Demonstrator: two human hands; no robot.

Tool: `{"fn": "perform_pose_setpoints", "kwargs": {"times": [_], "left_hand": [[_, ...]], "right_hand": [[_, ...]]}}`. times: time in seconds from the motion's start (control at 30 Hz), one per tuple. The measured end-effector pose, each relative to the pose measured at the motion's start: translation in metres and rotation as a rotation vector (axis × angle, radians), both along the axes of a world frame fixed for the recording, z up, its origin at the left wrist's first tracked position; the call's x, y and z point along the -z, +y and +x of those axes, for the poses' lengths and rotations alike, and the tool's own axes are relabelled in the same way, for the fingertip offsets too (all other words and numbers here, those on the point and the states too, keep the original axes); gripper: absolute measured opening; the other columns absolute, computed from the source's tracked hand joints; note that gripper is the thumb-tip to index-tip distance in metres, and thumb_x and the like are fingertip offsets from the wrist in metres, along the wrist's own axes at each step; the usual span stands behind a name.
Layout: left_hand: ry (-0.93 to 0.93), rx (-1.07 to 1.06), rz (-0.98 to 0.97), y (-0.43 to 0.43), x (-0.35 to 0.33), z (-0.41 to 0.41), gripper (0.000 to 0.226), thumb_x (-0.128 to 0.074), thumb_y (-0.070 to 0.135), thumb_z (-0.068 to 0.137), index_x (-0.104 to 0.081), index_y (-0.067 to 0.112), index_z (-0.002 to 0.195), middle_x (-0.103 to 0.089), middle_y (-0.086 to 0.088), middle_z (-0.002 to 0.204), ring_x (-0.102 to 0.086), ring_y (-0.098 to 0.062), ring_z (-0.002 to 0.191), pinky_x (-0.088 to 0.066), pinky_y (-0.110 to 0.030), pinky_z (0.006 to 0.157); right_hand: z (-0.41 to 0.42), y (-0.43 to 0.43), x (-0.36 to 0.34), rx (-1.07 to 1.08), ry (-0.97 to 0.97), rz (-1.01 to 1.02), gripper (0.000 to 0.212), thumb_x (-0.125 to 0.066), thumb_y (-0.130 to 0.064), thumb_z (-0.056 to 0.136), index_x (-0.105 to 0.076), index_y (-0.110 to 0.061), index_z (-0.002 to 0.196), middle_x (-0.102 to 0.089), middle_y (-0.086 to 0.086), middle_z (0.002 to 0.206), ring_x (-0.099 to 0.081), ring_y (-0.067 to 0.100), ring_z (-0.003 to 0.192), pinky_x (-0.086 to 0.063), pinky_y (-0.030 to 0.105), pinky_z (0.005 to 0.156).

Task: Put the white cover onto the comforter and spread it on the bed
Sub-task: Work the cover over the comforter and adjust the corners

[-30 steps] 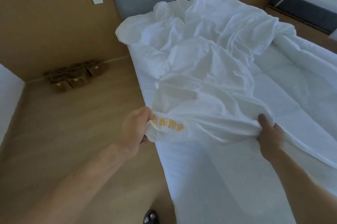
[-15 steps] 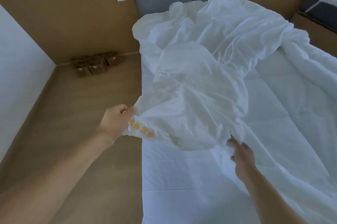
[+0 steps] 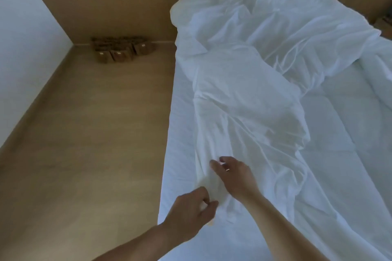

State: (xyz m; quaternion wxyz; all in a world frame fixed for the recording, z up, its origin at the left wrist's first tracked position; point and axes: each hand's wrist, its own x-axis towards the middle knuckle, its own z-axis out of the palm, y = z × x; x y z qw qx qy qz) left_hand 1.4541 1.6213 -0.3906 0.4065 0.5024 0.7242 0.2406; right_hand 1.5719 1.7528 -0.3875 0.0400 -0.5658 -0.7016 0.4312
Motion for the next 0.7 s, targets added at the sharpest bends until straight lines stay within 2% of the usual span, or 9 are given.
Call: {"fn": "perform_pose_setpoints", "kwargs": {"times": [0.1,0.2,0.3,0.37,0.43,0.5,0.57,0.6,0.7], "left_hand": [[-0.052,0.199,-0.035,0.000,0.012,-0.008,0.034,-0.055,0.047,0.095,-0.037,0.032,0.071,-0.048,0.014,0.064,-0.044,-0.003,0.054,-0.035,-0.015,0.054],[-0.127,0.333,0.041,0.002,0.021,-0.019,0.024,-0.058,0.043,0.096,-0.042,0.031,0.083,-0.051,0.028,0.068,-0.046,0.001,0.060,-0.035,-0.015,0.060],[-0.210,0.432,0.115,0.007,0.019,-0.038,0.018,-0.060,0.042,0.094,-0.045,0.037,0.102,-0.053,0.024,0.089,-0.051,-0.003,0.075,-0.047,-0.026,0.069],[-0.269,0.393,0.255,0.011,0.016,-0.060,0.037,-0.060,0.041,0.094,-0.044,0.039,0.128,-0.052,0.008,0.108,-0.055,-0.015,0.089,-0.050,-0.033,0.082],[-0.273,0.196,0.304,0.022,0.021,-0.087,0.060,-0.056,0.051,0.093,-0.035,0.031,0.145,-0.050,0.003,0.112,-0.059,-0.019,0.088,-0.051,-0.033,0.088],[-0.227,0.017,0.108,0.044,0.028,-0.108,0.066,-0.051,0.059,0.087,-0.035,0.032,0.146,-0.053,0.006,0.110,-0.063,-0.018,0.082,-0.053,-0.033,0.081],[-0.151,-0.038,-0.167,0.066,0.035,-0.113,0.055,-0.049,0.051,0.094,-0.040,0.027,0.143,-0.054,0.011,0.108,-0.067,-0.019,0.086,-0.050,-0.028,0.065],[-0.119,-0.041,-0.239,0.076,0.040,-0.112,0.047,-0.047,0.044,0.099,-0.042,0.024,0.140,-0.054,0.010,0.106,-0.067,-0.020,0.087,-0.047,-0.025,0.060],[-0.074,-0.049,-0.373,0.092,0.049,-0.100,0.032,-0.042,0.041,0.102,-0.049,0.020,0.126,-0.057,0.003,0.111,-0.067,-0.018,0.086,-0.043,-0.024,0.064]], "right_hand": [[-0.036,0.015,-0.001,-0.161,-0.197,-0.196,0.071,-0.066,-0.061,0.082,-0.047,-0.012,0.130,-0.056,0.004,0.123,-0.058,0.023,0.104,-0.046,0.029,0.073],[-0.051,0.019,0.014,-0.215,-0.322,-0.207,0.045,-0.070,-0.033,0.084,-0.044,-0.012,0.115,-0.055,0.005,0.110,-0.055,0.020,0.086,-0.050,0.029,0.070],[-0.047,0.021,0.006,-0.214,-0.270,-0.103,0.021,-0.053,-0.022,0.091,-0.043,-0.018,0.108,-0.057,0.003,0.101,-0.057,0.023,0.089,-0.049,0.033,0.074],[-0.032,0.014,-0.015,-0.214,-0.116,0.036,0.013,-0.051,-0.020,0.089,-0.048,-0.022,0.102,-0.061,0.000,0.089,-0.059,0.020,0.081,-0.047,0.030,0.069],[-0.012,-0.005,-0.023,-0.228,0.042,0.080,0.012,-0.052,-0.015,0.085,-0.047,-0.025,0.087,-0.058,-0.004,0.075,-0.055,0.015,0.067,-0.040,0.026,0.061],[0.011,-0.034,-0.003,-0.373,-0.156,-0.019,0.012,-0.051,-0.019,0.088,-0.050,-0.023,0.099,-0.064,-0.004,0.090,-0.064,0.018,0.085,-0.044,0.027,0.071],[0.037,-0.058,0.046,-0.475,-0.455,-0.172,0.046,-0.047,-0.026,0.094,-0.041,-0.020,0.139,-0.058,0.002,0.133,-0.057,0.023,0.123,-0.043,0.028,0.096],[0.043,-0.063,0.058,-0.512,-0.522,-0.193,0.055,-0.047,-0.029,0.095,-0.034,-0.021,0.147,-0.051,0.004,0.143,-0.050,0.024,0.132,-0.039,0.029,0.104],[0.046,-0.073,0.070,-0.551,-0.486,-0.240,0.060,-0.047,-0.032,0.095,-0.031,-0.018,0.151,-0.050,0.008,0.144,-0.045,0.026,0.136,-0.036,0.027,0.105]]}}
